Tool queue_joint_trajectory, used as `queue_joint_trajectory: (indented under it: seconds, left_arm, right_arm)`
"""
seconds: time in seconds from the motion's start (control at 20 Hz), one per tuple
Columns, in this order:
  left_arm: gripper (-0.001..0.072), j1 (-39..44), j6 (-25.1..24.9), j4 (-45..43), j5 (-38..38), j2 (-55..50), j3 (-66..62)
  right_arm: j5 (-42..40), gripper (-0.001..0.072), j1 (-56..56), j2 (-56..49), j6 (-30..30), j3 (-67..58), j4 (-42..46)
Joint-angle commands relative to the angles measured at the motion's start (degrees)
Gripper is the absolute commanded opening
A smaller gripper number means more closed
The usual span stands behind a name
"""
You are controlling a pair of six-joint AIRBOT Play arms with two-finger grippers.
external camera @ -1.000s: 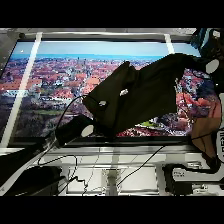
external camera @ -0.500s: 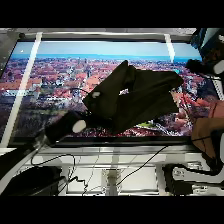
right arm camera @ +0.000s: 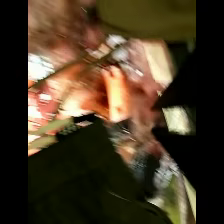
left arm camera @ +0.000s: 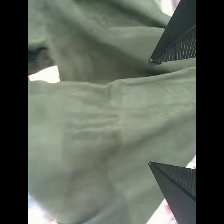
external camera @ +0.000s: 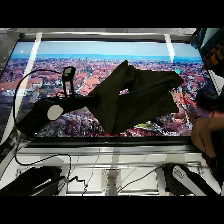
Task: Fold the clothes and pants, and hang the long-sleeved shirts on hangers.
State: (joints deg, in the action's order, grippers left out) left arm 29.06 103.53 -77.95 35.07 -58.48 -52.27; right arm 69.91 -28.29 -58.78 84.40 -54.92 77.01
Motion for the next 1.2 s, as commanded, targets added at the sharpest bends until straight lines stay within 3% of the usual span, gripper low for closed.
queue_joint_trajectory:
  seconds: [0.0, 0.05, 0.15, 0.25, 0.45, 0.5, 0.7, 0.85, 0.9, 0.95, 1.0, 1.05, 1.15]
  left_arm:
    - [0.0695, -0.90, -0.52, 0.02, -3.72, -0.66, -0.11]
    - [0.0695, -0.87, -0.50, 0.04, -4.52, -1.16, -0.11]
    - [0.0695, -0.90, -0.50, 0.02, -5.53, -1.99, -0.11]
    - [0.0695, -0.87, -0.96, 0.02, -7.82, -3.04, -0.11]
    - [0.0695, -0.83, -2.62, 0.04, -9.60, -6.36, -0.13]
    - [0.0695, -0.83, -2.62, 0.04, -9.64, -6.82, -0.13]
    - [0.0695, -0.83, -2.60, 0.04, -13.77, -7.10, -0.15]
    - [0.0695, -0.83, -2.34, 0.11, -16.26, -7.78, -0.17]
    - [0.0695, -0.83, -2.34, 0.92, -16.22, -8.61, -0.42]
    - [0.0697, -0.81, -2.38, 2.75, -16.20, -9.92, -1.14]
    - [0.0705, -0.48, -2.40, 3.67, -16.09, -11.78, -2.62]
    - [0.0705, -0.31, -2.43, 3.65, -15.56, -13.92, -4.74]
    - [0.0705, 0.33, -4.83, 3.45, -11.72, -19.63, -11.58]
  right_arm:
    - [-8.20, 0.0669, -1.42, 6.58, 5.57, 19.93, -17.09]
    - [-12.79, 0.0698, -1.42, 5.99, 8.57, 23.56, -20.55]
    - [-19.71, 0.0644, -1.42, 3.61, 11.89, 27.63, -23.43]
    - [-25.03, 0.0509, -1.42, 0.00, 12.04, 28.24, -26.40]
    - [-35.91, 0.0511, -1.42, -7.34, 10.45, 28.24, -32.81]
    - [-37.83, 0.0509, -1.42, -9.03, 8.74, 28.24, -35.60]
    - [-39.56, 0.0489, -1.42, -12.41, -8.79, 26.77, -51.06]
    - [-42.56, 0.0488, -1.42, -13.22, -11.45, 25.46, -53.48]
    - [-43.43, 0.0435, -1.42, -13.75, -11.45, 25.16, -53.55]
    - [-44.22, 0.0315, -1.40, -14.34, -11.45, 24.96, -53.92]
    - [-44.17, 0.0247, -1.42, -14.88, -11.45, 24.92, -54.40]
    - [-44.06, 0.0244, -1.29, -15.06, -11.45, 24.92, -54.38]
    - [-43.87, 0.0090, -1.29, -15.04, -11.47, 24.92, -54.34]
